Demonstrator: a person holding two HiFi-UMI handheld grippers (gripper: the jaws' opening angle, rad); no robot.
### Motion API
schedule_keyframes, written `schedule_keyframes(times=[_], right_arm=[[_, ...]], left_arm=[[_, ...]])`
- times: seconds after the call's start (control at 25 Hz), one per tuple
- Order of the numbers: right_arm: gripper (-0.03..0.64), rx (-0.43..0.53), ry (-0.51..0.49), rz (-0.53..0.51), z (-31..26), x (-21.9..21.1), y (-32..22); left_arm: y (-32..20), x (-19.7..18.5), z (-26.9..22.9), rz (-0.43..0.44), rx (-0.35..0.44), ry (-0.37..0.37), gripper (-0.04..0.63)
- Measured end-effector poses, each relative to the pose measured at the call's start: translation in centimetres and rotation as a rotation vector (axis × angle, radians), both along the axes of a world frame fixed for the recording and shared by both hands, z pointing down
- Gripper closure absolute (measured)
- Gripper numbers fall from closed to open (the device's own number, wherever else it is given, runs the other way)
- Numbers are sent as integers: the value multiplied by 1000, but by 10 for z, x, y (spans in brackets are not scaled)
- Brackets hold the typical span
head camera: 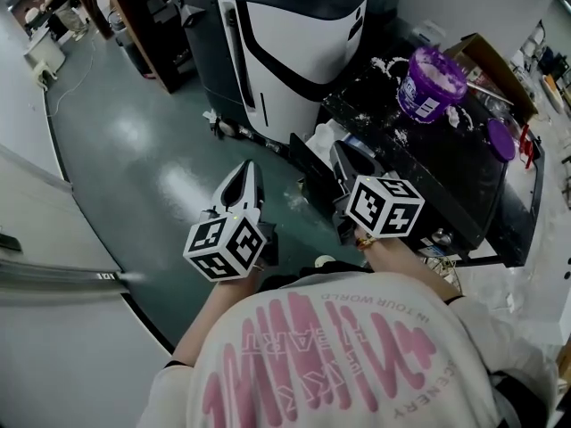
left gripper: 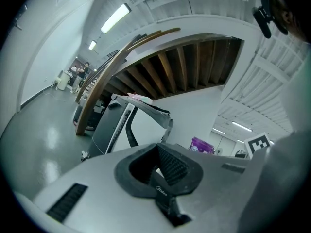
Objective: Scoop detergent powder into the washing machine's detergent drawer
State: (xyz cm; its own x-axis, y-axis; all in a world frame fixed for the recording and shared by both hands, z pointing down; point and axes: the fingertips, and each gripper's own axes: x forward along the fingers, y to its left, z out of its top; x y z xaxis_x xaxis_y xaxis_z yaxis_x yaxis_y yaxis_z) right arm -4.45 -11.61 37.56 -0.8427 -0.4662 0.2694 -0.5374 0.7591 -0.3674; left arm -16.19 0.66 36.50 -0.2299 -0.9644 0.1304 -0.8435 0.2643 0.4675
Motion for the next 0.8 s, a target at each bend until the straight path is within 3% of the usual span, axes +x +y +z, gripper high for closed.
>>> schedule_keyframes(times=[0.8], right_arm=[[614, 29, 127, -91, 17, -19, -69]], left_arm=[[-60, -11, 2, -60, -9, 10, 595]])
